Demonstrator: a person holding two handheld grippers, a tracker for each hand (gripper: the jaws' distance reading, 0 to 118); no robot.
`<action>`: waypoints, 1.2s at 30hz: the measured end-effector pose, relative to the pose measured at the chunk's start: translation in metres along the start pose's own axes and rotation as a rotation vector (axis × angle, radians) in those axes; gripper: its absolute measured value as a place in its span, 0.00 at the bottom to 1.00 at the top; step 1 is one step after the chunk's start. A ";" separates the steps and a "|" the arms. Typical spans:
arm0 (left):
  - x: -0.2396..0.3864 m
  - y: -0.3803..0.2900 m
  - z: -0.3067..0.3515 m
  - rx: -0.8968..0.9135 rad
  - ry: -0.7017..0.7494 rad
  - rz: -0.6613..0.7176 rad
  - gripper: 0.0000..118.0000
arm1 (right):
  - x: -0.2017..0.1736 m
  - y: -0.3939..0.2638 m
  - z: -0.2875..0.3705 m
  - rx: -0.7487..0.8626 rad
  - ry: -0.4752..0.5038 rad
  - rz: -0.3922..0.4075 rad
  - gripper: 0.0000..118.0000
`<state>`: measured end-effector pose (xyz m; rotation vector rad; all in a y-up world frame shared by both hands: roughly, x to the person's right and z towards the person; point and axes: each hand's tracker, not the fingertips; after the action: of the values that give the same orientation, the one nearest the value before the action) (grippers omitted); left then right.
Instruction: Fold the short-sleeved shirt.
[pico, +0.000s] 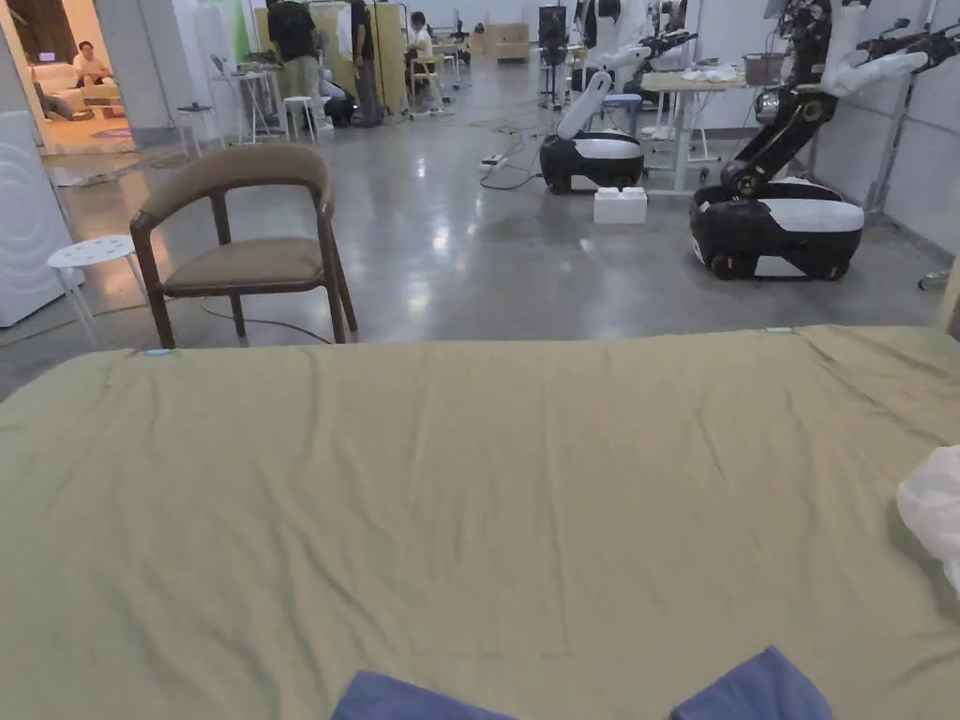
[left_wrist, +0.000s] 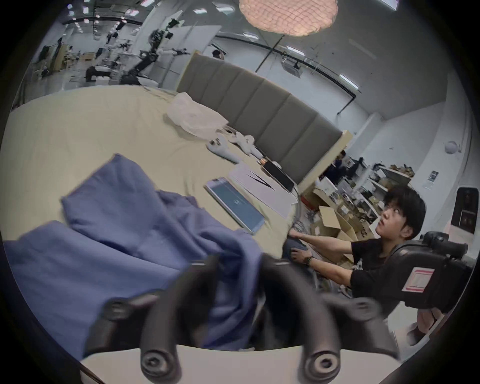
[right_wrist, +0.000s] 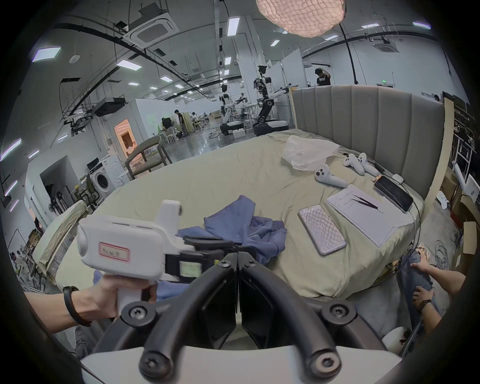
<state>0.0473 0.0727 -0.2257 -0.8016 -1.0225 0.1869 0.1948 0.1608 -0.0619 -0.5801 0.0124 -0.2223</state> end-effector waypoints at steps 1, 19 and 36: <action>-0.002 0.006 0.013 0.023 0.037 -0.026 0.57 | -0.001 0.000 0.000 0.004 0.001 0.001 0.00; 0.060 -0.001 0.360 0.656 0.828 -0.191 0.05 | -0.042 0.071 0.004 0.313 0.119 0.136 0.00; 0.037 -0.029 0.367 0.584 0.918 -0.053 0.00 | -0.049 0.055 -0.003 0.278 0.156 0.151 0.00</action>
<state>-0.2398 0.2569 -0.0812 -0.2505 -0.0916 0.0475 0.1576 0.2143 -0.0970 -0.2825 0.1733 -0.1191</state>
